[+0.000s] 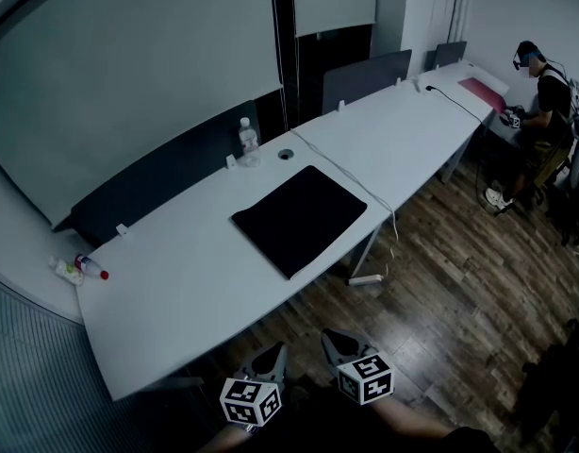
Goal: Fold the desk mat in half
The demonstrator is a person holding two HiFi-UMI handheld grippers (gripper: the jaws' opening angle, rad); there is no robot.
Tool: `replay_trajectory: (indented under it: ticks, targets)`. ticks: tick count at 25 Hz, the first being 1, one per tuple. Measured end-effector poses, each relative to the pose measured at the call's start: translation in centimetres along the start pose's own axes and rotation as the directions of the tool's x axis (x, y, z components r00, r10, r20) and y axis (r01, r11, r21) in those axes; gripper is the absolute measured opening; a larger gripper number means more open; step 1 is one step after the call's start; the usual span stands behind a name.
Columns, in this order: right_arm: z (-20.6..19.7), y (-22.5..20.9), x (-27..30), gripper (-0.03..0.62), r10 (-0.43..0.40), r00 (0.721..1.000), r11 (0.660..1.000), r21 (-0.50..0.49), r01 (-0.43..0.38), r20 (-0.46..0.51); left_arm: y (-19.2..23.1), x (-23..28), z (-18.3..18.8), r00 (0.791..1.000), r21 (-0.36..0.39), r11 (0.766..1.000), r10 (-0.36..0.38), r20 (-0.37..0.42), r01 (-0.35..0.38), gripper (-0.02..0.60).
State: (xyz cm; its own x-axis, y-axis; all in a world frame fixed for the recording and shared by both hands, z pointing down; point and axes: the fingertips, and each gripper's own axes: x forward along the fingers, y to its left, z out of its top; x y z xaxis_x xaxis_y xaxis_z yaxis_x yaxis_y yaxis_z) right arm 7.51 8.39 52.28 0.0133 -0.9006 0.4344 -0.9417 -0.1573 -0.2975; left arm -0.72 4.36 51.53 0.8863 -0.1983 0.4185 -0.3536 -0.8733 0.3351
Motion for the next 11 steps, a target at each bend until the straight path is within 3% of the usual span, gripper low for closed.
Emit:
replay_trajectory:
  ticks: [11]
  targets:
    - [0.30, 0.31, 0.52, 0.021, -0.005, 1.000, 1.000, -0.008, 0.005, 0.007, 0.54, -0.07, 0.06, 1.000, 0.008, 1.000, -0.009, 0.002, 0.009, 0.005]
